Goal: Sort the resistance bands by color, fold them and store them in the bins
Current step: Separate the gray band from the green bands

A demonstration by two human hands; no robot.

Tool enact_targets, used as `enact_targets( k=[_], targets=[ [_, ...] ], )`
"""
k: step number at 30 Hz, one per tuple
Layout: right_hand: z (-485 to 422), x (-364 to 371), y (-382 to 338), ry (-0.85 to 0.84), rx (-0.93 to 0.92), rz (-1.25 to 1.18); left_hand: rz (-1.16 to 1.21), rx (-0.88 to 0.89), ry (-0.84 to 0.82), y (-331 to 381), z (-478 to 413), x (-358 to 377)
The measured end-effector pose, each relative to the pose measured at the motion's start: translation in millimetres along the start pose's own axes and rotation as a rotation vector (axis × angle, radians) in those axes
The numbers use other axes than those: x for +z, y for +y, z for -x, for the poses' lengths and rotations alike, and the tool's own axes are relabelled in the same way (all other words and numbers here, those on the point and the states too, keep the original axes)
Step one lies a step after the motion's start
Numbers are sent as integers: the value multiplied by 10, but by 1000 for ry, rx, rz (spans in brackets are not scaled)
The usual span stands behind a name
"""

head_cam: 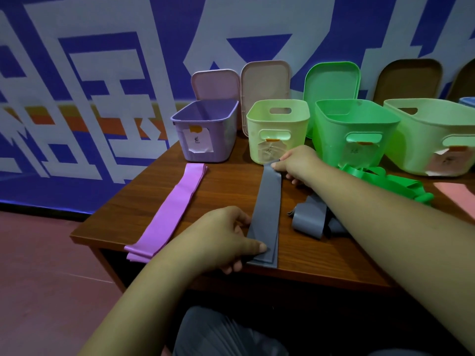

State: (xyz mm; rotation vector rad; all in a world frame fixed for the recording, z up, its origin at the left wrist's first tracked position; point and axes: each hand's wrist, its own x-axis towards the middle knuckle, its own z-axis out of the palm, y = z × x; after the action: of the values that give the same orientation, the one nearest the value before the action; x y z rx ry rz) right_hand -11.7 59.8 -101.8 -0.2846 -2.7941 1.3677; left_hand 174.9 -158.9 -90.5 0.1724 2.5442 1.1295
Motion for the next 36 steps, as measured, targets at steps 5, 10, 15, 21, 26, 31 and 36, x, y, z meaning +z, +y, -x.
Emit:
enact_targets(
  k=[5,10,15,21,26,31,36],
  targets=[
    [79,-70,-41,-28,9,153,-103,40,4,-44,117,-27],
    [184,-208,29,-69,-6,173,-89,116,61,-53,209,31],
    [251,-348,201,-140,-28,107,-205,197,134,-71,226,63],
    [411,-432,225,-144,-150,33,-233,276,195,-16,236,76],
    [524,-484,178,-135,-219,55,-342,187,81,-7,234,88],
    [627,-685,174,-107,-312,160,-317,177,72,107,242,23],
    [672,-889,326,-130,-345,156,-346,267,207,522,-118,179]
  ],
)
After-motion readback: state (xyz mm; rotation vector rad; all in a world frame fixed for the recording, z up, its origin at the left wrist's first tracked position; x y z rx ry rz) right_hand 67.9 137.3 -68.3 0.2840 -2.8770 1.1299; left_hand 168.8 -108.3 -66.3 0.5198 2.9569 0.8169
